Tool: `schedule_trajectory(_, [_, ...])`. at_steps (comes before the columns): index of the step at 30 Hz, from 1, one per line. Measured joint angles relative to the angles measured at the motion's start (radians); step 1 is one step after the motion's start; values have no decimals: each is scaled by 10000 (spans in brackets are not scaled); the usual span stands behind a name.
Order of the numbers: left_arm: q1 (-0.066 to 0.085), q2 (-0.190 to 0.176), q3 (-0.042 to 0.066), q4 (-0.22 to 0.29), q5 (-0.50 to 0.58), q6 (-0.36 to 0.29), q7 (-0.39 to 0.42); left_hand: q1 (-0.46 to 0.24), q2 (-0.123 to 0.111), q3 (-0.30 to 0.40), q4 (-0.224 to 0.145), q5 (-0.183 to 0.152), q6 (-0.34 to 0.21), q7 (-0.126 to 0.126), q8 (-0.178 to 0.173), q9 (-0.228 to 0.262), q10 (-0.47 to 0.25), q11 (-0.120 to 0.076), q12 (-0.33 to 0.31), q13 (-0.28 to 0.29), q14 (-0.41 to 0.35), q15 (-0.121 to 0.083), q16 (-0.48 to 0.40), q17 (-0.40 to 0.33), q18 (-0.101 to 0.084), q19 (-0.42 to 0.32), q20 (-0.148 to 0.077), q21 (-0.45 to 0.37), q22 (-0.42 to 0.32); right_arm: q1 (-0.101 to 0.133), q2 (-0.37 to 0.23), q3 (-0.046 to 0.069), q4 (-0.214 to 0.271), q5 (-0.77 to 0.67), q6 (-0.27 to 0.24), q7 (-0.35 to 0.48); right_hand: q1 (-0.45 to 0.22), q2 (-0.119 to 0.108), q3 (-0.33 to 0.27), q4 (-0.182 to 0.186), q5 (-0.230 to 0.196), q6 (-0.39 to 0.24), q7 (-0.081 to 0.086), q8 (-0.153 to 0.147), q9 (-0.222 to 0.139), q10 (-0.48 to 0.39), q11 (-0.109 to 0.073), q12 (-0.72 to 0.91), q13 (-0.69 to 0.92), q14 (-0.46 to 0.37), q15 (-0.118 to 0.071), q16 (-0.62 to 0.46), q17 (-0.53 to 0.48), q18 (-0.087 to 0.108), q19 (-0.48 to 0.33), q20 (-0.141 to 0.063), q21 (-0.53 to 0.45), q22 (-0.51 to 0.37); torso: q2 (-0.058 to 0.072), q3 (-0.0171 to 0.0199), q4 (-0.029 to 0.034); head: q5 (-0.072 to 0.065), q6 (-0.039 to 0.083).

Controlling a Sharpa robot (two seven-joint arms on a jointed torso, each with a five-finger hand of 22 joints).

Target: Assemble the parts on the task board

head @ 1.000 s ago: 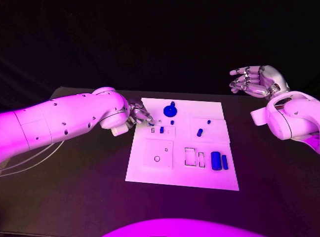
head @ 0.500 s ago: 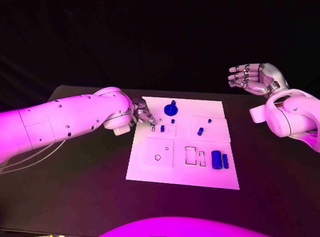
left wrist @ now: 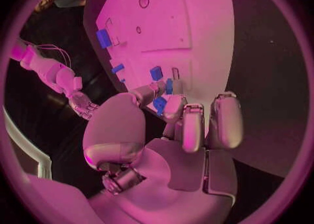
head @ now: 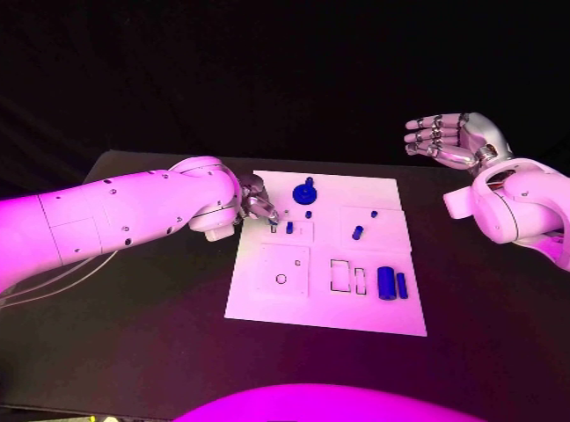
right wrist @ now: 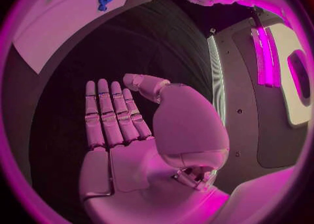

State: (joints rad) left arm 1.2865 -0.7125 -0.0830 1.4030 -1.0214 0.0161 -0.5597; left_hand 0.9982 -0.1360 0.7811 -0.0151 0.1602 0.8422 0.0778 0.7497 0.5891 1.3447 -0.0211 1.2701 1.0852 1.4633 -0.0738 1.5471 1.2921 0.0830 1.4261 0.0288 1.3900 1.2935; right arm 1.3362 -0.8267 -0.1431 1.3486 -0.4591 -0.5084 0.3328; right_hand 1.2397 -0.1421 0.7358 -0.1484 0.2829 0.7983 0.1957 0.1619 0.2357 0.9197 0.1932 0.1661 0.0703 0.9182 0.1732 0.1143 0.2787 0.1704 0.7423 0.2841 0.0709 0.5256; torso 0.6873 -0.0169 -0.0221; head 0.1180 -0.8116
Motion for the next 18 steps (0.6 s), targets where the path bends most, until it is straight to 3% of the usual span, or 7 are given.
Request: schedule_trajectory(18, [-43,36,-85,-26,-76,327,-153,0,0,0,0,0,12,-11,3,0,0,0,0,0,0,-1,0,0,0,1,-1,0,0,-30,36,-4,-26,32,117,6,0,0,0,0,76,38,35,-97,-7,-1,1,-115,-4,0,0,0,-95,0,3,-1,1,-256,7,-11,2,37,-67])
